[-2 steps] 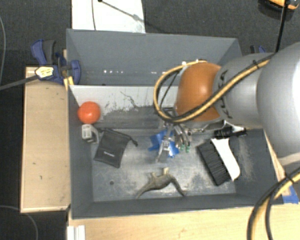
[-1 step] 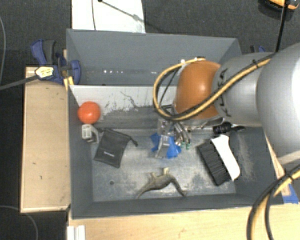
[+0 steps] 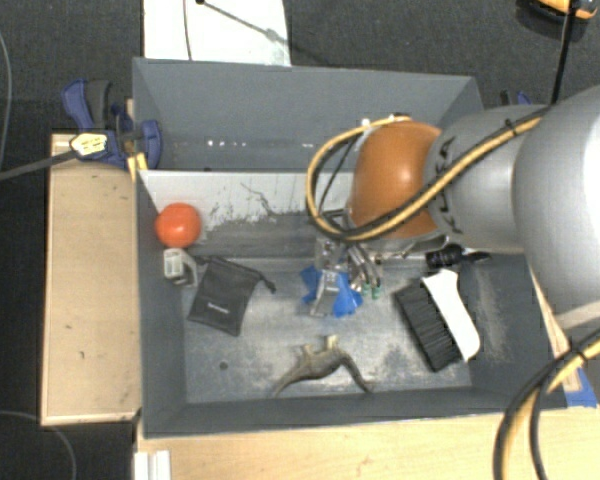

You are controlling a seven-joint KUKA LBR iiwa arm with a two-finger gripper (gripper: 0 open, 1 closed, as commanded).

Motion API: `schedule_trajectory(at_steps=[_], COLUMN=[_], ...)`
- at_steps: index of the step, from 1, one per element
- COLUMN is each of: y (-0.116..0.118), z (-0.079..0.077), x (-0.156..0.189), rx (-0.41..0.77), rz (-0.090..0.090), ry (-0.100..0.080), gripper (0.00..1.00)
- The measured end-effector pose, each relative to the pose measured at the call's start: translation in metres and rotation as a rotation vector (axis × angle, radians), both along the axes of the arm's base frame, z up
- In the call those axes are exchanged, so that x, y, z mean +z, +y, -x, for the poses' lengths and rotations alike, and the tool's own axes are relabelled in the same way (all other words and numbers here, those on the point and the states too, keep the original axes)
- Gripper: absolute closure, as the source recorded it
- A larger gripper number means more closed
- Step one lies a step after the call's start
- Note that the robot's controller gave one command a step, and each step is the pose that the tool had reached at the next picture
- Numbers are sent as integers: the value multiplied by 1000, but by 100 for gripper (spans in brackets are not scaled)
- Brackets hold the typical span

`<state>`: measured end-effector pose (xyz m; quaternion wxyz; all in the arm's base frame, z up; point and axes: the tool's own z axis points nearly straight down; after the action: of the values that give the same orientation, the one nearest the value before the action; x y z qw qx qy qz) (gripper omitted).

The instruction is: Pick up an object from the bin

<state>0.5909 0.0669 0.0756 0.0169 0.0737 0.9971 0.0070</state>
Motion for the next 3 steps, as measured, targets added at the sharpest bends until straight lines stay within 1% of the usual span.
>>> schedule_trajectory(at_steps=[1, 2, 3], y=[0, 0, 1], z=[0, 2, 1], x=[2, 10, 27], rx=[0, 0, 0], rz=[0, 0, -1], ry=[-1, 3, -2], gripper=[100, 100, 100])
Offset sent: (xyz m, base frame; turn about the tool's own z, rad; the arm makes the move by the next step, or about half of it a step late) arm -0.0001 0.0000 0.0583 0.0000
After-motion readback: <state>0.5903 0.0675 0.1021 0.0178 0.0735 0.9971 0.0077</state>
